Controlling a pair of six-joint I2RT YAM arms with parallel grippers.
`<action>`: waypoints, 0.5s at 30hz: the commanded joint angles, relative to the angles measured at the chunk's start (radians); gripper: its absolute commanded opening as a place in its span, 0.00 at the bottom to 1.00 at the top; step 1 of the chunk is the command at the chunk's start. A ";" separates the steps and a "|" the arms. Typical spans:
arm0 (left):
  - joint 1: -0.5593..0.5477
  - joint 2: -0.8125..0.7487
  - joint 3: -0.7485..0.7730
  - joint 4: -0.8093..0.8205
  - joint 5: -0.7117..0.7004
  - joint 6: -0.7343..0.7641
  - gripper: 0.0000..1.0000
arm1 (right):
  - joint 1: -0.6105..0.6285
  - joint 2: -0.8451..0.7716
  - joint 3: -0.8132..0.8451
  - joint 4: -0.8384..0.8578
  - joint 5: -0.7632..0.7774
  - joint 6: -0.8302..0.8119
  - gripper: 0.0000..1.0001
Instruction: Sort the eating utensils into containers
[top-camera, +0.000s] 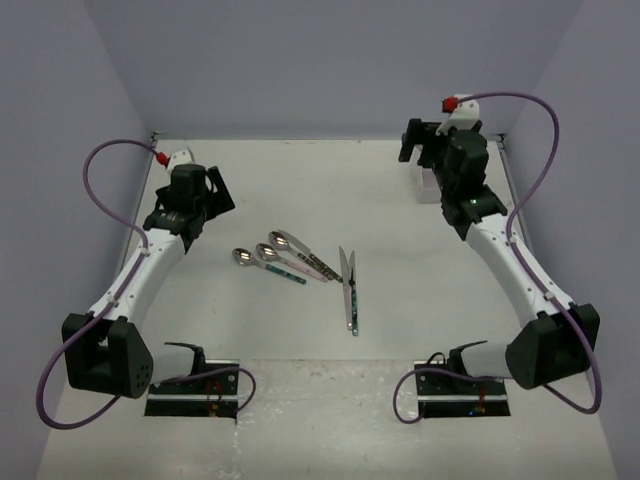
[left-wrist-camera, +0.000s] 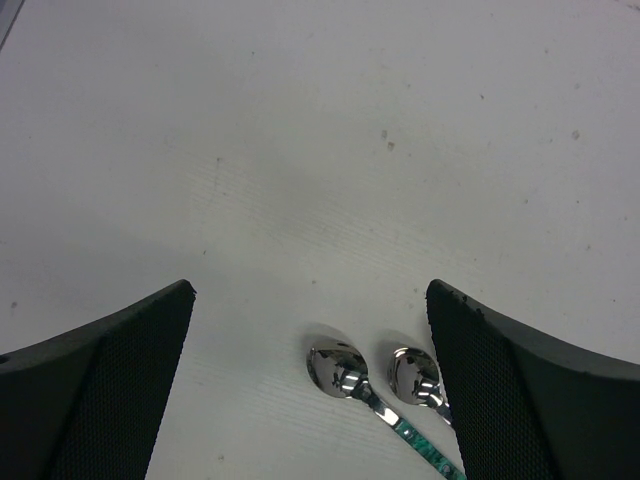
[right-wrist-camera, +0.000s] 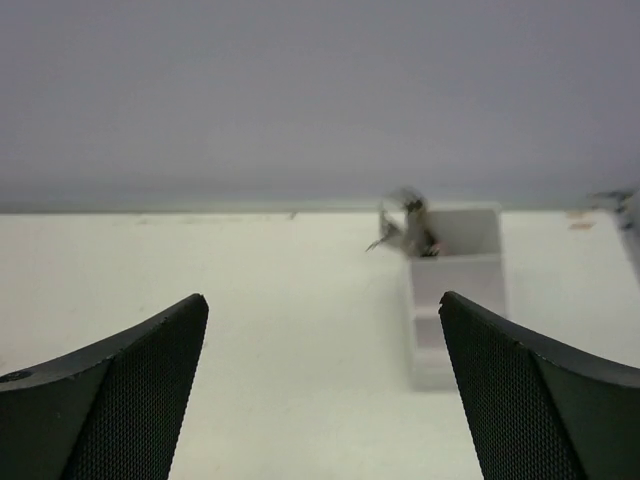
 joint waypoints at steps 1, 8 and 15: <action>-0.006 -0.053 -0.040 0.059 0.045 -0.005 1.00 | 0.104 -0.063 -0.147 -0.312 0.049 0.207 0.99; -0.006 -0.087 -0.140 0.075 0.094 -0.044 1.00 | 0.283 -0.043 -0.309 -0.527 0.041 0.431 0.99; -0.006 -0.148 -0.238 0.088 0.111 -0.071 1.00 | 0.414 0.048 -0.362 -0.555 -0.028 0.457 0.99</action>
